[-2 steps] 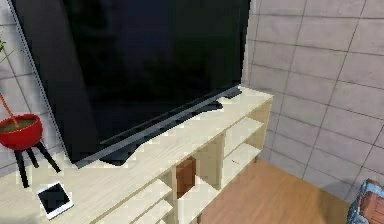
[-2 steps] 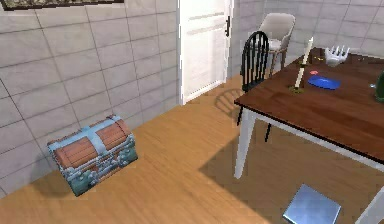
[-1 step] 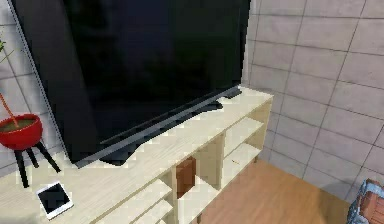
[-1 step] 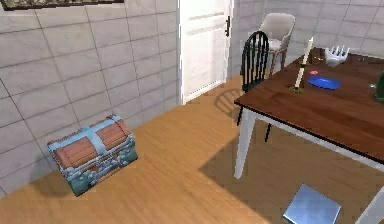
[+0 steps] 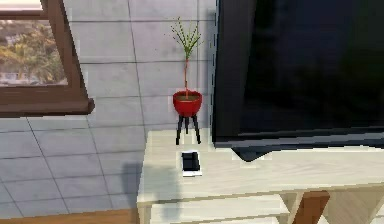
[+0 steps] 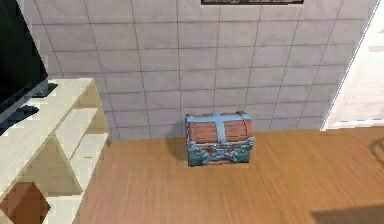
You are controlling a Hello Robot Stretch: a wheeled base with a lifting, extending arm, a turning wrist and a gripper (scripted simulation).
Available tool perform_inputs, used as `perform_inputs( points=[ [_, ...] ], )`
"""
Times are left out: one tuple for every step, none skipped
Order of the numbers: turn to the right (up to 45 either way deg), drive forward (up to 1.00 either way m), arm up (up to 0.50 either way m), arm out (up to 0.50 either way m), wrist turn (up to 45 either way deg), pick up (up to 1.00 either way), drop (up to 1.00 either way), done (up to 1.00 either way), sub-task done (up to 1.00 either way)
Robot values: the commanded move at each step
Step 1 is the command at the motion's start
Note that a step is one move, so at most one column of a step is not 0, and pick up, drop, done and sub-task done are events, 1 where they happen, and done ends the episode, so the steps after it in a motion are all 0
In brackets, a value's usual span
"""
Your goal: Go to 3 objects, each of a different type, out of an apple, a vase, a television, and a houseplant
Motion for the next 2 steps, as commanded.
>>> perform_inputs(
  points=[
    [0.0,0.00,0.00,0.00,0.0,0.00,0.00,0.00,1.00],
    [45.0,0.00,0.00,0.00,0.0,0.00,0.00,0.00,0.00]
  ],
)
